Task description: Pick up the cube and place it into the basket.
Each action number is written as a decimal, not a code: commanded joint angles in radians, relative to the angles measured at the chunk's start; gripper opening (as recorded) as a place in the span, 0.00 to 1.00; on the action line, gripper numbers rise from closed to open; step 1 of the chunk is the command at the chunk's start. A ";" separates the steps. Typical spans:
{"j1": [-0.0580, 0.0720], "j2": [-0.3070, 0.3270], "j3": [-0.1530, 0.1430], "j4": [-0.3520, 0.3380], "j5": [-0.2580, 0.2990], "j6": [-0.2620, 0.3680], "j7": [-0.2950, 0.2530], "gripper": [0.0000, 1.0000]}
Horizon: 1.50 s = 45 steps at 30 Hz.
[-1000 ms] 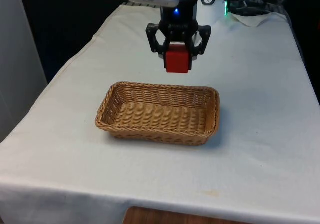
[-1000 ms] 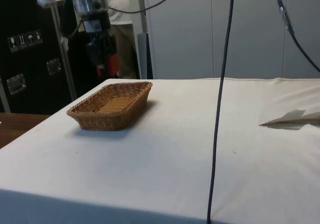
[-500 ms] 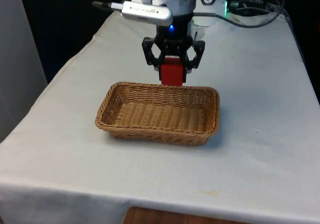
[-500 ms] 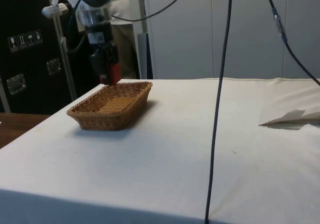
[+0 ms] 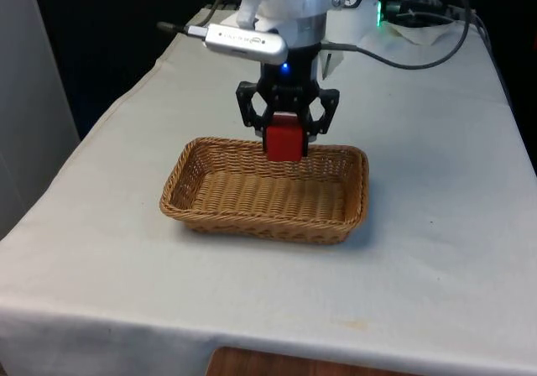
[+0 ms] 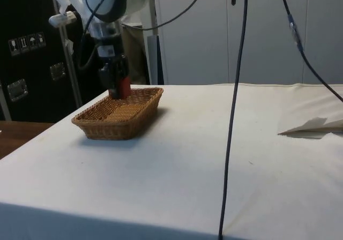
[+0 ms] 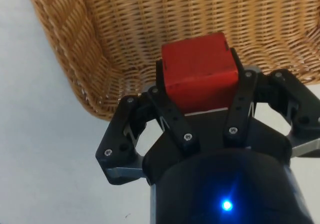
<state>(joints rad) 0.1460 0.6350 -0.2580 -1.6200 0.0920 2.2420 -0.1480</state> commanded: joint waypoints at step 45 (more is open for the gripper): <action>-0.023 0.176 -0.012 0.053 0.044 0.101 -0.011 0.03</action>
<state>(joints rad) 0.1290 0.8030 -0.2740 -1.5720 0.1310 2.3370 -0.1550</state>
